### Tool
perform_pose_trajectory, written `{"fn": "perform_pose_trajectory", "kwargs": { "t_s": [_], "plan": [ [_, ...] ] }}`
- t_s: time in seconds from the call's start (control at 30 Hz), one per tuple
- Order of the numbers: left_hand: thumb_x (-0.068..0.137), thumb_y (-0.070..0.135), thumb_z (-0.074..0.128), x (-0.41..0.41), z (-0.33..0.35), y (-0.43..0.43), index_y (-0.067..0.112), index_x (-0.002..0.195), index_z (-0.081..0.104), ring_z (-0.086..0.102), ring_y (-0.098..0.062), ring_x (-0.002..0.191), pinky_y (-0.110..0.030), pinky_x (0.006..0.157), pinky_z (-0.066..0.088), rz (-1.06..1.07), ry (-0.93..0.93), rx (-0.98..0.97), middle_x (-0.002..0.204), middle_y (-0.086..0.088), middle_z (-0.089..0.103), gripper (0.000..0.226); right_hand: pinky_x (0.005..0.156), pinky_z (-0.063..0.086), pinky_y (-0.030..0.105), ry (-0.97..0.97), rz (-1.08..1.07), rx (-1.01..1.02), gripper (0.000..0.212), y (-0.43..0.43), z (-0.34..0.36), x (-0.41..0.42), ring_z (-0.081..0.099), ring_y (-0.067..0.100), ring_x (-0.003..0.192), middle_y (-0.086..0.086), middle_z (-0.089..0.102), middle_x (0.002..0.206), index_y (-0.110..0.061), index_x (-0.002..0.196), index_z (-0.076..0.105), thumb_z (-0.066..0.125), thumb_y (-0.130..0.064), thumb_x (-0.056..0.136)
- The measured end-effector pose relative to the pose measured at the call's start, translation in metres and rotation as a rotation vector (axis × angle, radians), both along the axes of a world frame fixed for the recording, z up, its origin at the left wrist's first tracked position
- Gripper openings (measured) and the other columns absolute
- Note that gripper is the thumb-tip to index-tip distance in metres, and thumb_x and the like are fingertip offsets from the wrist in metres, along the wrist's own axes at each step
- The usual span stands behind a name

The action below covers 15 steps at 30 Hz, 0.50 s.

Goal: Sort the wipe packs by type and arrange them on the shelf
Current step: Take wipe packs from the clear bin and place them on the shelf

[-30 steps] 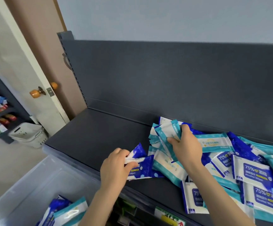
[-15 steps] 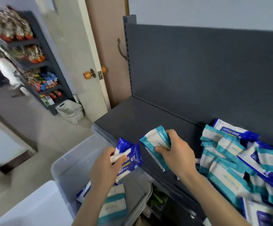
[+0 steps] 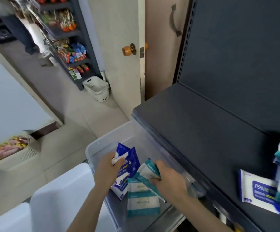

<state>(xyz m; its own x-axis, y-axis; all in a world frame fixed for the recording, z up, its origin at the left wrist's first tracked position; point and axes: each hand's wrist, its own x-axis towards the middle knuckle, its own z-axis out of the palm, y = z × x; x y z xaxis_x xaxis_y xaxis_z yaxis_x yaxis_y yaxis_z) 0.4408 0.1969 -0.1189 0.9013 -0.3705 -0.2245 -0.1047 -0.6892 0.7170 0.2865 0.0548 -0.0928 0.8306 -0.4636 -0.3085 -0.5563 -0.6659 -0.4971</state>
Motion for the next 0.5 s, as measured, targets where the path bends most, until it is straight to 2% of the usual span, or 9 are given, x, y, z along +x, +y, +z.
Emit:
{"fn": "perform_pose_trajectory", "kwargs": {
  "t_s": [0.1, 0.17, 0.23, 0.37, 0.5],
  "plan": [
    [0.088, 0.034, 0.058, 0.018, -0.023, 0.004, 0.02, 0.071, 0.049, 0.056, -0.015, 0.059, -0.03, 0.057, 0.041, -0.014, 0.061, 0.039, 0.066, 0.004, 0.058, 0.024, 0.072, 0.044, 0.033, 0.056, 0.023, 0.034, 0.027, 0.008, -0.026, 0.013, 0.061, 0.019, 0.095, -0.005, 0.063, 0.102, -0.026, 0.111, 0.04, 0.054, -0.037, 0.09],
    [0.084, 0.033, 0.057, 0.03, -0.034, 0.004, 0.02, 0.066, 0.04, 0.044, -0.013, 0.055, -0.03, 0.057, 0.035, -0.028, 0.096, 0.079, 0.059, 0.005, 0.047, 0.028, 0.071, 0.045, 0.033, 0.081, 0.024, 0.065, 0.021, 0.013, -0.043, 0.022, 0.06, 0.018, 0.09, -0.007, 0.059, 0.094, -0.025, 0.106, 0.04, 0.053, -0.034, 0.091],
    [0.083, 0.032, 0.058, 0.04, -0.043, 0.001, 0.022, 0.064, 0.037, 0.04, -0.013, 0.054, -0.029, 0.055, 0.031, -0.044, 0.116, 0.118, 0.056, 0.006, 0.041, 0.03, 0.073, 0.048, 0.034, 0.106, 0.03, 0.091, 0.019, 0.017, -0.058, 0.03, 0.06, 0.018, 0.088, -0.005, 0.059, 0.095, -0.024, 0.103, 0.04, 0.054, -0.031, 0.091],
    [0.084, 0.029, 0.058, 0.056, -0.06, -0.008, 0.024, 0.062, 0.039, 0.045, -0.012, 0.054, -0.027, 0.053, 0.032, -0.075, 0.154, 0.17, 0.055, 0.007, 0.046, 0.03, 0.077, 0.048, 0.035, 0.159, 0.068, 0.161, 0.02, 0.026, -0.088, 0.044, 0.06, 0.02, 0.093, 0.0, 0.062, 0.105, -0.022, 0.106, 0.042, 0.055, -0.023, 0.09],
    [0.084, 0.03, 0.058, 0.06, -0.076, -0.012, 0.023, 0.068, 0.043, 0.054, -0.017, 0.064, -0.027, 0.057, 0.036, -0.159, 0.168, 0.301, 0.064, 0.005, 0.052, 0.023, 0.069, 0.038, 0.031, 0.209, 0.124, 0.205, 0.023, 0.036, -0.104, 0.049, 0.058, 0.023, 0.099, 0.001, 0.06, 0.11, -0.02, 0.111, 0.042, 0.053, -0.025, 0.091]
  ]
}}
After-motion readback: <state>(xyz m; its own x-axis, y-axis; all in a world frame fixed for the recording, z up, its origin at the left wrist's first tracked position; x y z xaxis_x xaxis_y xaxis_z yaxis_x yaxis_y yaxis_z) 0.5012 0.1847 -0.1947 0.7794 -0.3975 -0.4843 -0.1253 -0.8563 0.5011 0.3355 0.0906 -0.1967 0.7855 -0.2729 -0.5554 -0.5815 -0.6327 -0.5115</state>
